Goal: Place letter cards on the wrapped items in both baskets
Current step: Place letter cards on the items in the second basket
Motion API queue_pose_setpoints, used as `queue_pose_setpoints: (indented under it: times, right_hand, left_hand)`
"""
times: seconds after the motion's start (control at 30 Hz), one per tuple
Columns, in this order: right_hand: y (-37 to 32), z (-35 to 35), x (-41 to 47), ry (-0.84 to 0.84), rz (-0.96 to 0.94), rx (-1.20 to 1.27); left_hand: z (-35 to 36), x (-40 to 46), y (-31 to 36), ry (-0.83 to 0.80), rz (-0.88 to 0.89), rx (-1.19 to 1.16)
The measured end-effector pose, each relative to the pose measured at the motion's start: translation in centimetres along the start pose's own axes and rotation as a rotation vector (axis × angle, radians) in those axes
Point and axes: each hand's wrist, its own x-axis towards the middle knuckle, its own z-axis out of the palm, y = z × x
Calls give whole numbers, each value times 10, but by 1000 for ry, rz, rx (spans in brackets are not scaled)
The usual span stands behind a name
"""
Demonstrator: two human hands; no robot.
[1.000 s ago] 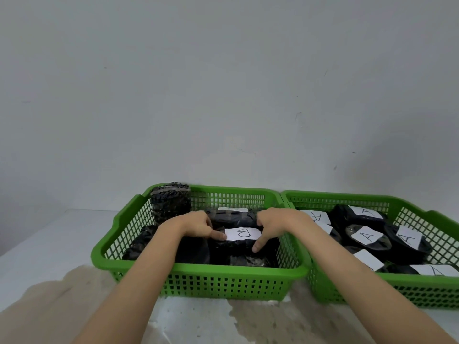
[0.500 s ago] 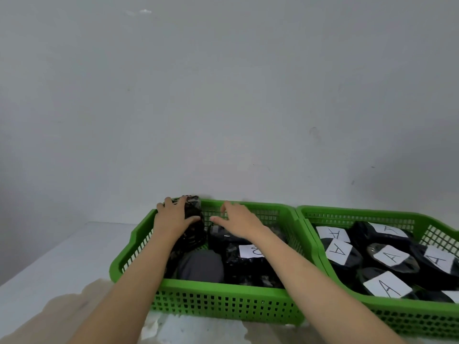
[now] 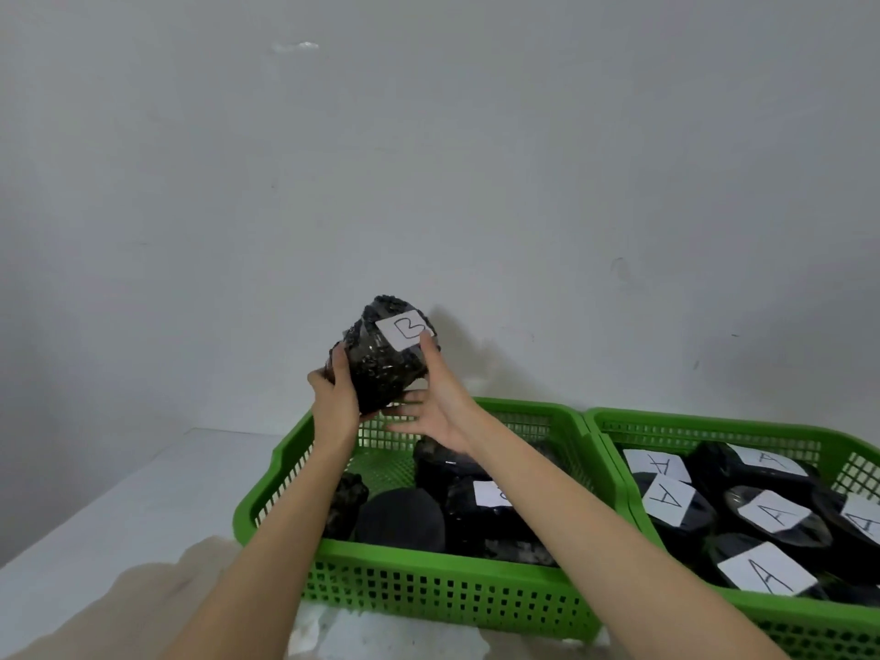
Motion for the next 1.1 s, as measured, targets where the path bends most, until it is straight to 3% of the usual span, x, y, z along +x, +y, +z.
queue_pose_setpoints:
  times: [0.1,0.23,0.33,0.43,0.5,0.6,0.7,0.87,1.0,1.1]
  right_hand:
    - [-1,8,10,60,15,142]
    - [24,8,23,159,16,133]
    - [33,5,30,264,-24,-136]
    - [40,3,30,260,-74,-649]
    - [46,2,31,228,-103,-846]
    - [43,-2,32,185,-137,-798]
    - [40,-10,34,265,-175,-765]
    - [48,-11,34,224,-114,-978]
    - [29,-5,22,417,-334,-1163]
    - [8,1,0,312,-396,-1103]
  left_hand:
    - [-3,3,-4,67,101,183]
    - [-9,9,-9,98,209,303]
    - [-10,7,-5,90,143,409]
    - [-12,2,-7,121,152,563]
    - [-12,0,-13,93,207,776]
    - [-16,6,-19,104,269,973]
    - [-17,11,-21,120,332,1067]
    - [-10,13,-30,91,390,1306]
    - [-9,12,-24,179,381,1094]
    - [-10,8,-16,190,362,914]
